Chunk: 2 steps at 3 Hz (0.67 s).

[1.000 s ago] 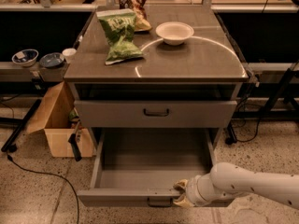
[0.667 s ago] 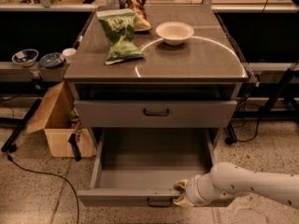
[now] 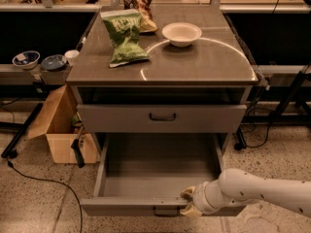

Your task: Open middle drawer

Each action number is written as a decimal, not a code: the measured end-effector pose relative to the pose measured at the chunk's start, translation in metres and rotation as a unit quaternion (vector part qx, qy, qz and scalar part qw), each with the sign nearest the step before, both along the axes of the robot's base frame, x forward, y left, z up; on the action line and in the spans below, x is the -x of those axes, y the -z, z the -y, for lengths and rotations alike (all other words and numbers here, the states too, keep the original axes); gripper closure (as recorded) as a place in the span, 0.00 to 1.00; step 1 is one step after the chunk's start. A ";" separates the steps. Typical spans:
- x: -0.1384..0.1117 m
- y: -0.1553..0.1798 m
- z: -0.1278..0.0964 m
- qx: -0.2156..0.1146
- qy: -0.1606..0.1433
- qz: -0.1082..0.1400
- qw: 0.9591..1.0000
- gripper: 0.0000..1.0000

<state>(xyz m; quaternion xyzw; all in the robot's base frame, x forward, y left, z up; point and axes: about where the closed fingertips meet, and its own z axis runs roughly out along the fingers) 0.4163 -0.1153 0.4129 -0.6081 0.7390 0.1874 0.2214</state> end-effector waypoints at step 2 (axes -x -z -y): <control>0.000 0.000 0.000 0.000 0.000 0.000 1.000 0.00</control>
Offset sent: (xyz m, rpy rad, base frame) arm 0.0000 0.0000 0.0000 0.0000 0.0000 0.0000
